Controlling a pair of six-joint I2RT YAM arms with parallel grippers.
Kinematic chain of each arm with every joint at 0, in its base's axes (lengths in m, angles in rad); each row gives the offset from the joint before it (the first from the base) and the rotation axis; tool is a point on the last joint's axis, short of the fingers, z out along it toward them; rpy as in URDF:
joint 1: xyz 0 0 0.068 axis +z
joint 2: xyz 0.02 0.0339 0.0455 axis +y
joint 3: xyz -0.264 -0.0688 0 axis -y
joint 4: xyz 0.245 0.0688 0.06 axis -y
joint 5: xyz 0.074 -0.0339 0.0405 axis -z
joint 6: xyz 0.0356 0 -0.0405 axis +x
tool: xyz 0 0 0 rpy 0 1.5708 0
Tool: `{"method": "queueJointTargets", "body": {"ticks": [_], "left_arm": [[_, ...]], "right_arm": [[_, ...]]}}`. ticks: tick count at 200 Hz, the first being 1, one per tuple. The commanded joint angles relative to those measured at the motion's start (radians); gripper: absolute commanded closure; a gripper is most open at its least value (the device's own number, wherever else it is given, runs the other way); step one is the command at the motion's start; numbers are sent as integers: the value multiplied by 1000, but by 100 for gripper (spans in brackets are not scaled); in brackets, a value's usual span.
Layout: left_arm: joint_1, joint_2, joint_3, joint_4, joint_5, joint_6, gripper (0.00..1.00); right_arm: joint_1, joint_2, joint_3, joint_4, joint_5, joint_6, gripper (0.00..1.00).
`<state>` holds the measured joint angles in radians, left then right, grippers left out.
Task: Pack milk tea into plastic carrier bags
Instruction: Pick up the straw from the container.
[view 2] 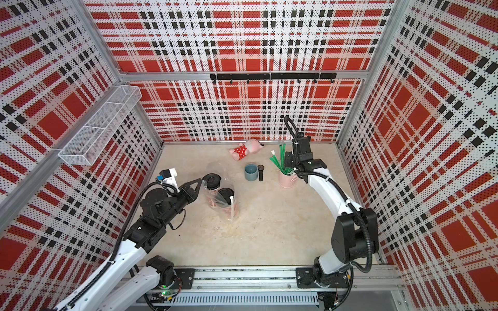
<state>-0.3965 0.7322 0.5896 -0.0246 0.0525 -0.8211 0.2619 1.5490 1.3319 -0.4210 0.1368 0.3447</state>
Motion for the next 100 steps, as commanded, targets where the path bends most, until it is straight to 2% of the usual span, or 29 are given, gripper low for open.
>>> {"method": "queueJointTargets", "body": {"ticks": [1, 53, 100], "left_arm": [[13, -10, 0, 0, 14, 17, 98], [13, -5, -5, 3, 15, 14, 98], [13, -27, -25, 20, 21, 3, 98]], "right_arm": [[15, -37, 50, -45, 32, -31, 100], [20, -148, 160, -179, 16, -77, 100], [40, -187, 312, -340, -35, -100, 100]]}}
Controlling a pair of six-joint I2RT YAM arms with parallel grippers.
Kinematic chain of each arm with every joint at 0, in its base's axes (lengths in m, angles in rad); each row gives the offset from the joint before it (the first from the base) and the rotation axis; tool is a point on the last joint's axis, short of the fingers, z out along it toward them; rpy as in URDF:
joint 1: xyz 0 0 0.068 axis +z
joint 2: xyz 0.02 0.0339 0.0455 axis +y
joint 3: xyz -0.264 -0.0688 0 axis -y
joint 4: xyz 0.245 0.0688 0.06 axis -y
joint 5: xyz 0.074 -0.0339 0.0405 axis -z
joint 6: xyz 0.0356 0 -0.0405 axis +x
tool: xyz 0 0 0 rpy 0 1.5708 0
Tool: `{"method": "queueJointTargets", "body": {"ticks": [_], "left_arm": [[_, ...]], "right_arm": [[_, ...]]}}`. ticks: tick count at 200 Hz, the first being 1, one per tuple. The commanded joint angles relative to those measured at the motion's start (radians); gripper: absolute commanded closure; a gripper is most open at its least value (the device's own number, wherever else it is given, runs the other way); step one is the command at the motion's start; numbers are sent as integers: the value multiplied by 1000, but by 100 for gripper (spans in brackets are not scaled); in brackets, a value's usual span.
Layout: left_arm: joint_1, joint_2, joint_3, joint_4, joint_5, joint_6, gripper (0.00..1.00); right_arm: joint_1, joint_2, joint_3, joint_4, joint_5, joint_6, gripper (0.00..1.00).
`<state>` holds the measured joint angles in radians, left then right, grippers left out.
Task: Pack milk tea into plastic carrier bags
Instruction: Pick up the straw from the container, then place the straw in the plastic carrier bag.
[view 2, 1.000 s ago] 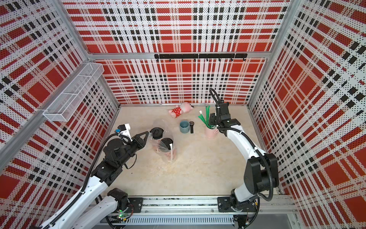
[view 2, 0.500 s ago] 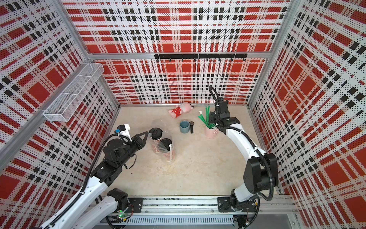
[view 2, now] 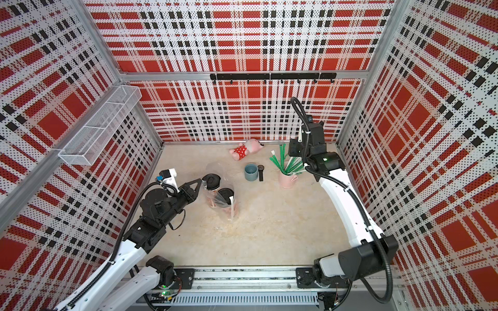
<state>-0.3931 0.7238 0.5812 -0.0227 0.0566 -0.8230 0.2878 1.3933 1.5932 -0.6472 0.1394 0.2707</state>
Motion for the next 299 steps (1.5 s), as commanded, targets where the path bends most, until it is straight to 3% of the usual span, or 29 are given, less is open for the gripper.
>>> {"method": "queueJointTargets", "body": {"ticks": [1, 68, 88, 135, 165, 190, 299], "left_arm": [[10, -18, -17, 17, 17, 5, 98], [10, -21, -18, 15, 18, 7, 98], [10, -21, -19, 19, 22, 5, 98], [10, -36, -26, 15, 8, 4, 98], [11, -51, -29, 13, 3, 5, 98], [11, -53, -38, 18, 6, 2, 98], [11, -87, -54, 11, 9, -2, 98]], "right_arm": [[14, -33, 52, -115, -40, -25, 100], [82, -51, 202, -204, -150, -13, 100], [165, -65, 259, -204, -217, 9, 100], [433, -28, 330, -172, -186, 61, 100], [520, 33, 320, -146, -209, 75, 100], [575, 118, 411, -199, -207, 90, 100], [591, 288, 447, -245, -278, 62, 100]]}}
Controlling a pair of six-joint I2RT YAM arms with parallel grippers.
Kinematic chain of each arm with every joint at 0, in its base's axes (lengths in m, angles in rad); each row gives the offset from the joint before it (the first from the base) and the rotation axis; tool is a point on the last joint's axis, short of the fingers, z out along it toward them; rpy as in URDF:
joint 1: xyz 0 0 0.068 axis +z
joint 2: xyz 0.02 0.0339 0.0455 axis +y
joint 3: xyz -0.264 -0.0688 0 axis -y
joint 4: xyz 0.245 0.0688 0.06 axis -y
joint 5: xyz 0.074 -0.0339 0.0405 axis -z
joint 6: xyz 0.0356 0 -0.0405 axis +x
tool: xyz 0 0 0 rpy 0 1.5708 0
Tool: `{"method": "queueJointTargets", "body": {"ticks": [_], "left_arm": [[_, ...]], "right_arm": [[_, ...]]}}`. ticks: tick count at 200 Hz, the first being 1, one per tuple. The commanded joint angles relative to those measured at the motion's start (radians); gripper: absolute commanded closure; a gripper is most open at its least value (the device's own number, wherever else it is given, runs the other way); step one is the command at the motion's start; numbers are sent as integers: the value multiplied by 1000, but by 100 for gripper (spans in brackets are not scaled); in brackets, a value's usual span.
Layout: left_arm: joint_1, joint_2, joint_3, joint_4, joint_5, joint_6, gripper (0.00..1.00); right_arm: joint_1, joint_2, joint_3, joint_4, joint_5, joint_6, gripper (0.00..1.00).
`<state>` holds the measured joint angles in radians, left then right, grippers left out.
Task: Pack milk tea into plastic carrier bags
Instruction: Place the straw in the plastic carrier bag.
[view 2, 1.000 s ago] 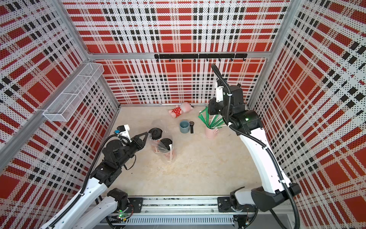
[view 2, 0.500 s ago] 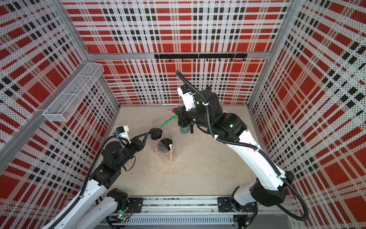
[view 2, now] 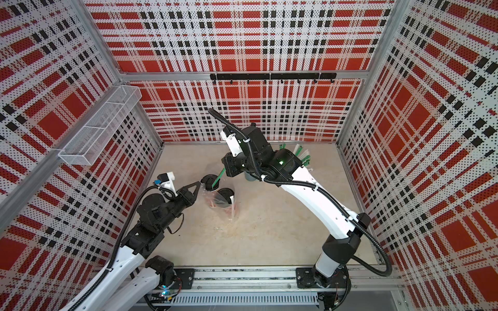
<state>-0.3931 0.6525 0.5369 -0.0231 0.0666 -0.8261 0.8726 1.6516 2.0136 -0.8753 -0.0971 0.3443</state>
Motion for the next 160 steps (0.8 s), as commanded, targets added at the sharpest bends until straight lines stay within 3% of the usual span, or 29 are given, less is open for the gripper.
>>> {"method": "queueJointTargets", "body": {"ticks": [1, 89, 160], "left_arm": [[11, -17, -9, 10, -2, 1, 98], [11, -55, -29, -4, -7, -5, 98], [11, -86, -46, -12, -15, -16, 98]], "right_arm": [[7, 31, 26, -16, -42, -11, 100], [9, 63, 6, -18, -102, -23, 100], [10, 134, 90, -65, -29, -61, 100]]}}
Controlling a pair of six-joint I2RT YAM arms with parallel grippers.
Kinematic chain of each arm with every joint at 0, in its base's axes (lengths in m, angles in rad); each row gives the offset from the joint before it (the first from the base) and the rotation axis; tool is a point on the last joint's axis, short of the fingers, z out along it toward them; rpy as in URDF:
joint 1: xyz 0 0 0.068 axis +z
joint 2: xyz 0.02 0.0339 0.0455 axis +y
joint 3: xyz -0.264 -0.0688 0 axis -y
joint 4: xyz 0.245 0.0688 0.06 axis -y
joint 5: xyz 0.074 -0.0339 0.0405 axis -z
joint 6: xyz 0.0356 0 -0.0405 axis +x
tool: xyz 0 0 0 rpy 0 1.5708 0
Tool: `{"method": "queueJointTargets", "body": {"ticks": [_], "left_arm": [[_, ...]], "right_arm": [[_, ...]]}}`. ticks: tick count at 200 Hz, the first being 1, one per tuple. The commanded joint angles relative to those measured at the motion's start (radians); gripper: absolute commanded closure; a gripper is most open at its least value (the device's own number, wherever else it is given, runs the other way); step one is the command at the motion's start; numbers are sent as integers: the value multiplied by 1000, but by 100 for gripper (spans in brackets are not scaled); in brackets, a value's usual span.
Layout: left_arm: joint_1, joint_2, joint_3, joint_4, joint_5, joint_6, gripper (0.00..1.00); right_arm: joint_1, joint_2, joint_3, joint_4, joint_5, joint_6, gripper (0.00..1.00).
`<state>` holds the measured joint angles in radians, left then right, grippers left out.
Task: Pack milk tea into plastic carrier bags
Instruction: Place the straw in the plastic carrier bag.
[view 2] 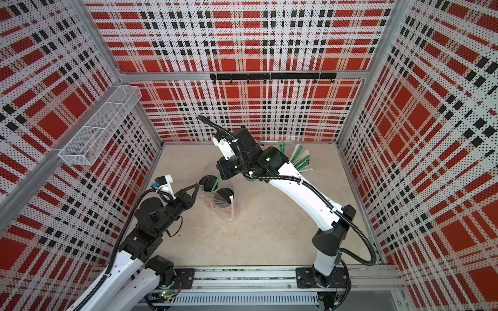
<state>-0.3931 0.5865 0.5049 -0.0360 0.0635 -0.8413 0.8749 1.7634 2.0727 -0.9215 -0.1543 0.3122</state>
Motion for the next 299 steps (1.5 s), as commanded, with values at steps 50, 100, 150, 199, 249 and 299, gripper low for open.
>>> {"method": "queueJointTargets", "body": {"ticks": [50, 100, 150, 199, 249, 299], "left_arm": [[11, -21, 5, -22, -13, 4, 98], [11, -20, 0, -21, -11, 5, 98], [11, -30, -5, -30, -10, 7, 98], [12, -42, -2, -44, -21, 20, 98], [11, -54, -1, -61, -34, 24, 98], [11, -52, -5, -54, -32, 21, 98]], "right_arm": [[11, 84, 88, -40, 38, -57, 100], [37, 119, 130, -36, 56, -102, 100], [63, 124, 30, 34, 41, -209, 100], [64, 132, -82, 124, 65, -246, 100], [64, 150, -87, 174, 6, -225, 100], [63, 148, -22, 132, -18, -226, 80]]}}
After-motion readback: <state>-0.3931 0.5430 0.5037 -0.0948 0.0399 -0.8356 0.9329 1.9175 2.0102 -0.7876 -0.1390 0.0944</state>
